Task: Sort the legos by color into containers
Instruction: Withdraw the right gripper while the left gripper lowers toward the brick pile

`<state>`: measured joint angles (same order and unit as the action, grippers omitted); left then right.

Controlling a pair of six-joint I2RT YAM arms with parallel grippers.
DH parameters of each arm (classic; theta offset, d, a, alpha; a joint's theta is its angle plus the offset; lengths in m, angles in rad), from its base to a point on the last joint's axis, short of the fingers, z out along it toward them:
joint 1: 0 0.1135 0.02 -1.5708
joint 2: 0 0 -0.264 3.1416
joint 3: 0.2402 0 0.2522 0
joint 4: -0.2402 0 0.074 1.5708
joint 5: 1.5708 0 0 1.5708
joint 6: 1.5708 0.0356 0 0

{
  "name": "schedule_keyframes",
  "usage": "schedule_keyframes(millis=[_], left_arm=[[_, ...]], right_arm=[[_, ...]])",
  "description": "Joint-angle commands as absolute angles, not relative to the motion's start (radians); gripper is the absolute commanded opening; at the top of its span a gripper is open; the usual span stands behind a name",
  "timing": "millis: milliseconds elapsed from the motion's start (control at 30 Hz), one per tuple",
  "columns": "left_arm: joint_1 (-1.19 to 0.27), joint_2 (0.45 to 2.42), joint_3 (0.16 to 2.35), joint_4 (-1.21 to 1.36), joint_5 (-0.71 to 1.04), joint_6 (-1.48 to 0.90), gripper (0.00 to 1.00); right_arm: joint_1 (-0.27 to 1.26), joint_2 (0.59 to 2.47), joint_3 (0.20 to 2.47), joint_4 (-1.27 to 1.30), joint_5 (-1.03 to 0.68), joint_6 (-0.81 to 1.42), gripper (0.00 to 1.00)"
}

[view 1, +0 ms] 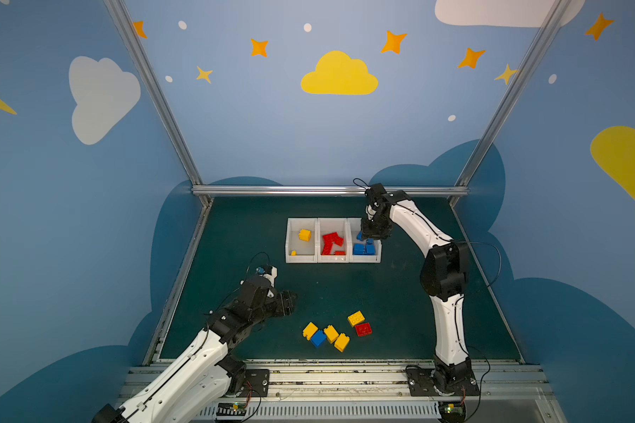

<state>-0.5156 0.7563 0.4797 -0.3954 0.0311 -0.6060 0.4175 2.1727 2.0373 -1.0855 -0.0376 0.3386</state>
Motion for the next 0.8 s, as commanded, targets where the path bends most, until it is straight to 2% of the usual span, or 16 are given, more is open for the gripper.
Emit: schedule_keyframes(millis=[0, 400, 767], left_arm=[[-0.521, 0.749, 0.506, -0.477, 0.03, -0.577, 0.74], [-0.651, 0.762, 0.5, -0.544, -0.007, -0.57, 0.74], [-0.808, 0.924, 0.507, -0.484, 0.038, -0.532, 0.74]], right_arm=[[0.431, 2.026, 1.928, -1.043, -0.06, 0.357, 0.48], [0.5, 1.655, 1.445, -0.927, -0.058, 0.407, 0.49], [0.554, 1.439, 1.118, -0.868, -0.038, 0.566, 0.5]])
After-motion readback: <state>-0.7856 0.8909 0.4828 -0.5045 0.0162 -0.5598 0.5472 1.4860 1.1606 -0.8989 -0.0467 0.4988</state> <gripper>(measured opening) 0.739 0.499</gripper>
